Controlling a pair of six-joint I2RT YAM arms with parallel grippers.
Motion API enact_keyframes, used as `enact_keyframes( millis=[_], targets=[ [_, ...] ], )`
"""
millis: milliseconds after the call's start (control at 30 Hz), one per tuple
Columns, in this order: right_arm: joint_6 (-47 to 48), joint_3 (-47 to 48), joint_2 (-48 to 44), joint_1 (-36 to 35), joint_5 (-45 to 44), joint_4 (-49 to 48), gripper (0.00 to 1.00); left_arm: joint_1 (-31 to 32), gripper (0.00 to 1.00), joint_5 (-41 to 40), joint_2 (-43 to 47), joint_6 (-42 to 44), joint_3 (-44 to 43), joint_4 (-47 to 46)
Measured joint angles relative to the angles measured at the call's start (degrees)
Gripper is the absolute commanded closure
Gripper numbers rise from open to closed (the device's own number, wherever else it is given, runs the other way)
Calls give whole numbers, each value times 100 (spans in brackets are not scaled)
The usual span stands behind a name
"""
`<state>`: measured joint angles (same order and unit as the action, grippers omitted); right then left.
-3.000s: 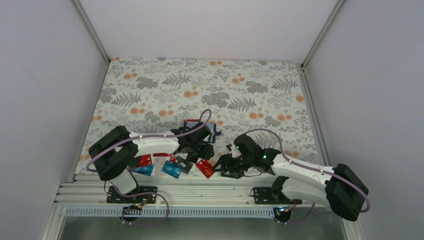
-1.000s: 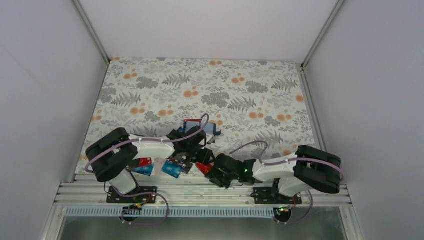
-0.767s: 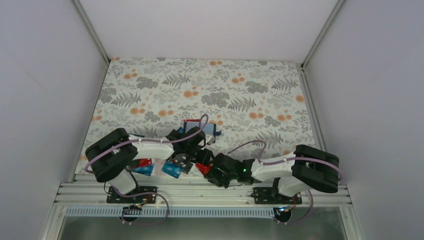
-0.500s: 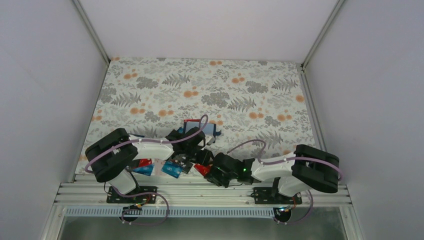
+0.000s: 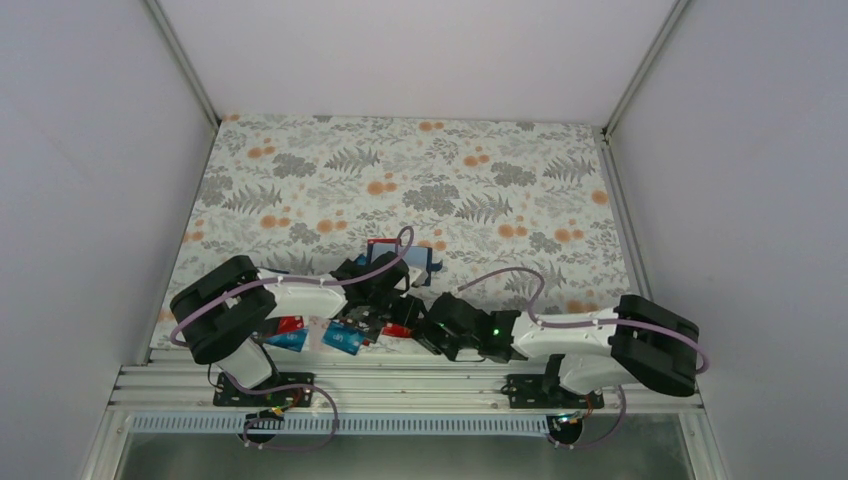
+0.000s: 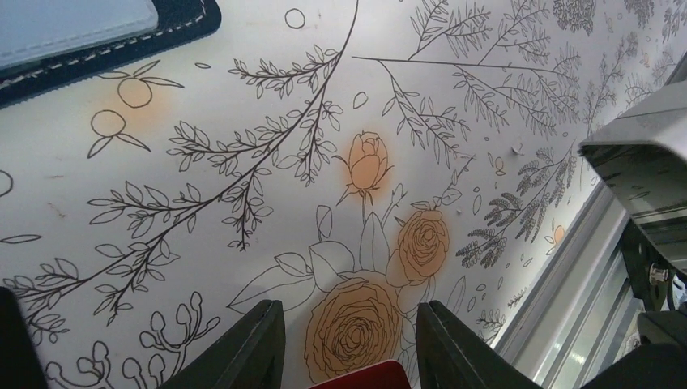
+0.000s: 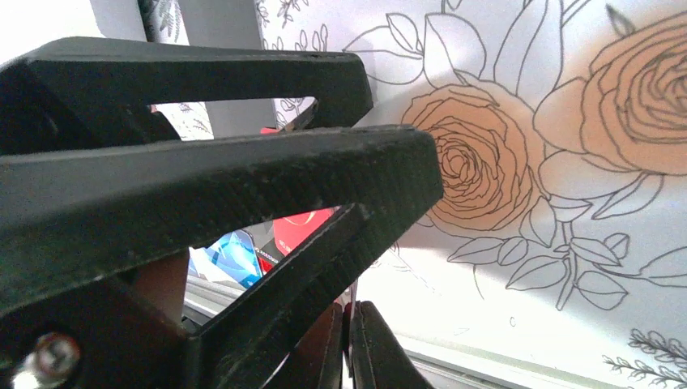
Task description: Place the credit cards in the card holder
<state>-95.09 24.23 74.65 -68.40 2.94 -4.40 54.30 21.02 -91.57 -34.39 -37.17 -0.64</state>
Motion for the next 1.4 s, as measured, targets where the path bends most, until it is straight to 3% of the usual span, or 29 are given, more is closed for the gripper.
enact_keyframes(
  millis=[500, 933, 1133, 1400],
  targets=[
    [527, 103, -184, 214, 35, 269, 96, -20, 57, -236, 15, -138, -321, 446],
    [1604, 205, -1040, 723, -15, 417, 96, -570, 53, -407, 544, -59, -1493, 1436],
    [2949, 313, -1733, 1499, 415, 785, 96, -1182, 49, -437, 927, 378, -1888, 1766],
    [5475, 1580, -1349, 2951, 1773, 1346, 96, -2295, 45, 181, 1517, 1379, -1908, 1985]
  ],
)
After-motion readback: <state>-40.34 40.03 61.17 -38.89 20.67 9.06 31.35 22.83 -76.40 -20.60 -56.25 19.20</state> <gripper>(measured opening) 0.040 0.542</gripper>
